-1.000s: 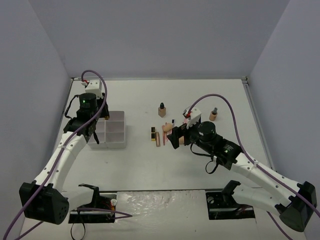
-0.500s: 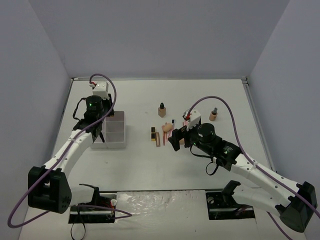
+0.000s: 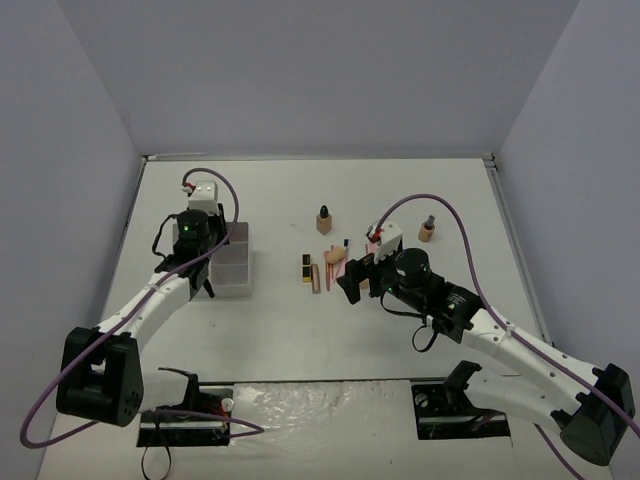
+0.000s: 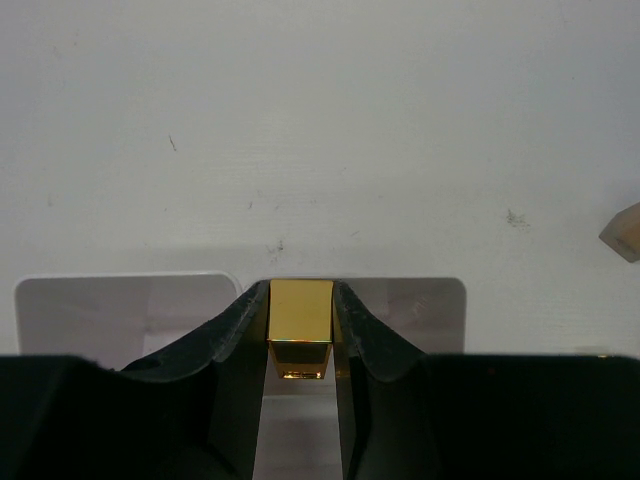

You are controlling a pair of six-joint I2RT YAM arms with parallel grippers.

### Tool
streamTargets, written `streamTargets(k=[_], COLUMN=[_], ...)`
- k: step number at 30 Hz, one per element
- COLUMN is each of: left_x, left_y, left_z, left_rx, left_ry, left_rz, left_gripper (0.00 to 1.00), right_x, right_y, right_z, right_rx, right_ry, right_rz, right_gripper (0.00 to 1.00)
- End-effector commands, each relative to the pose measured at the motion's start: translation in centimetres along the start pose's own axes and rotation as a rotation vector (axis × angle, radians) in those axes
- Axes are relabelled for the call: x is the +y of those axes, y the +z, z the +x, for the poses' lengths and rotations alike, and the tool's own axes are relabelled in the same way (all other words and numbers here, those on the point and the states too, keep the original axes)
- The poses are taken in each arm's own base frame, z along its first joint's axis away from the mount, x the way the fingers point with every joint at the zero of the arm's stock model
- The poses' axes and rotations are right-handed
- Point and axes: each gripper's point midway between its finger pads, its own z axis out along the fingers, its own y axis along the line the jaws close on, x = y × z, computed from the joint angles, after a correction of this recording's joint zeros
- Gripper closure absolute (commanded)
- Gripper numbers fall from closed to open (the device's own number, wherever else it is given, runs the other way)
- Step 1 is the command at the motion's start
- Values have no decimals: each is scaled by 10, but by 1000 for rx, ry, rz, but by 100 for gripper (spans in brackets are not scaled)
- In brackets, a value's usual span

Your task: Organize the makeup

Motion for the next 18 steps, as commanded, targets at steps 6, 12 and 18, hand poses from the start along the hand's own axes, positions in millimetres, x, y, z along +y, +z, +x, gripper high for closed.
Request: streamTargets(k=[6, 12, 18], left_x=[5, 5, 3], left_y=[2, -1, -28], left_z=[-41, -42, -71], left_rx=[-160, -155, -123], left_ry=[-13, -29, -98], left_rz=[-31, -33, -31], left_gripper=[65, 61, 51], right_x=[-2, -1, 0], right_y=[3, 4, 17], right_z=[-10, -7, -4], right_rx=[-50, -41, -3], right_ry=[24, 29, 72], right_rz=[11, 4, 24], right_gripper=[0, 0, 1])
